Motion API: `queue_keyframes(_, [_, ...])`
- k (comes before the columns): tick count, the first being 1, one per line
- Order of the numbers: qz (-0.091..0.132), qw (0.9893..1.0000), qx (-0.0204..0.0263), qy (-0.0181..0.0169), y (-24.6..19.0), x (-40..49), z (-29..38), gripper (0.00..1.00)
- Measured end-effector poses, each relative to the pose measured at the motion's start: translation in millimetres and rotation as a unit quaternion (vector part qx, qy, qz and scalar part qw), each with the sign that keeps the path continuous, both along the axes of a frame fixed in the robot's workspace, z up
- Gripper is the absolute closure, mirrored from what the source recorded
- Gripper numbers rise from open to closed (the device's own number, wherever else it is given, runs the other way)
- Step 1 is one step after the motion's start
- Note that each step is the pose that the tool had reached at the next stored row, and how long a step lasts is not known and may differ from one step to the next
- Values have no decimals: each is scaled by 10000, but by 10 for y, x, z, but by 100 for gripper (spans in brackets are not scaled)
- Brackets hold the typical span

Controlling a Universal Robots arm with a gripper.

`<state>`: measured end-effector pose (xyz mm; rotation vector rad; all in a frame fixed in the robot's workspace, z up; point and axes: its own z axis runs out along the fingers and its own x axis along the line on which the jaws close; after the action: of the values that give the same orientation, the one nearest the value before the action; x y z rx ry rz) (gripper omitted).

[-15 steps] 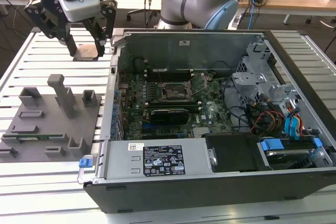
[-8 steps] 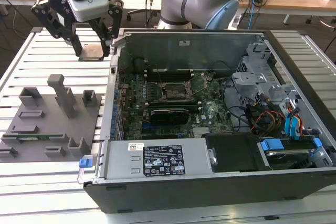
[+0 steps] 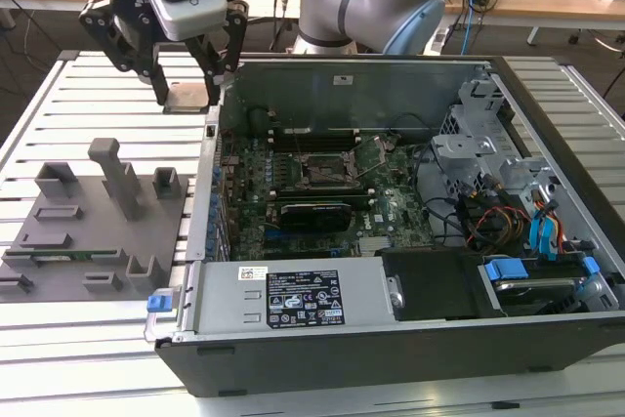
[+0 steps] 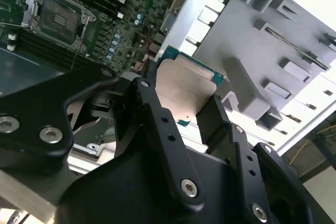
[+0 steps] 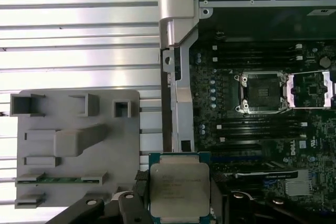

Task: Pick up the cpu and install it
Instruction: 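Pick up the cpu and move it towards the insertion slot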

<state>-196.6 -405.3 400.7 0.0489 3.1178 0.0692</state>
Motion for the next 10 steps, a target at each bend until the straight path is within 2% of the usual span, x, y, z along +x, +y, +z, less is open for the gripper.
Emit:
queue_keyframes(3, [1, 10000, 0, 0, 0, 74, -1, 45])
queue_keyframes(6, [0, 10000, 0, 0, 0, 212, 0, 45])
queue_keyframes(10, [0, 10000, 0, 0, 0, 310, 0, 45])
